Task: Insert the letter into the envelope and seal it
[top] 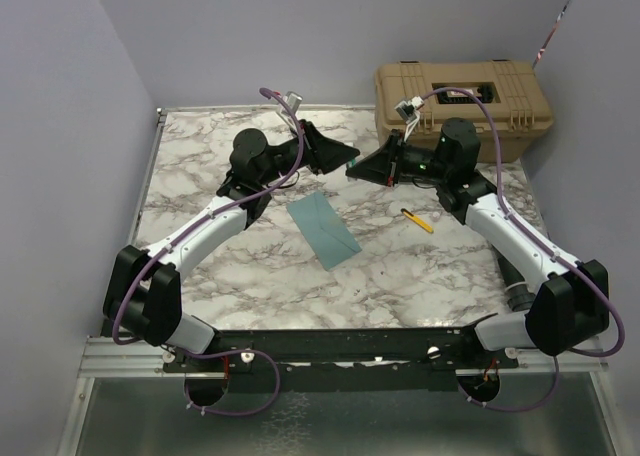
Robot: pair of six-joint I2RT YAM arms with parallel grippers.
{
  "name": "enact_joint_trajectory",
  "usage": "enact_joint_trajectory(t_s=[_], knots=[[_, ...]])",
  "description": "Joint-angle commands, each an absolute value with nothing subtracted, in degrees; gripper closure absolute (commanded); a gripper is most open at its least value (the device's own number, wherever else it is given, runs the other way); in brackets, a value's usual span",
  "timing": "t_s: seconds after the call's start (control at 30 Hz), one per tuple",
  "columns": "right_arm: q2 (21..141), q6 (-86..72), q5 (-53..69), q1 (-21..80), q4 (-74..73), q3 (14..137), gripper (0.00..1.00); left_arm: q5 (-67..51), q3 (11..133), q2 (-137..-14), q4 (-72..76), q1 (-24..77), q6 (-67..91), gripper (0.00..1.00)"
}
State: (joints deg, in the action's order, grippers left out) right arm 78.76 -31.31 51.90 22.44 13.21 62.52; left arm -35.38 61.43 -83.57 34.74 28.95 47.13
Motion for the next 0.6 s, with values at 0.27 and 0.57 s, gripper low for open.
enact_joint_trajectory(t_s=[0.27,0.57], knots=[[79.74,-33.13,55.31,22.59,19.87,63.99,0.99,-40.16,61.29,-83.23,36.56,28.85,46.28,0.62],[79.3,-33.31,55.15,22.59,21.19,63.37,0.95,-39.29,61.02,-82.74,36.55,28.84,46.08,1.0]])
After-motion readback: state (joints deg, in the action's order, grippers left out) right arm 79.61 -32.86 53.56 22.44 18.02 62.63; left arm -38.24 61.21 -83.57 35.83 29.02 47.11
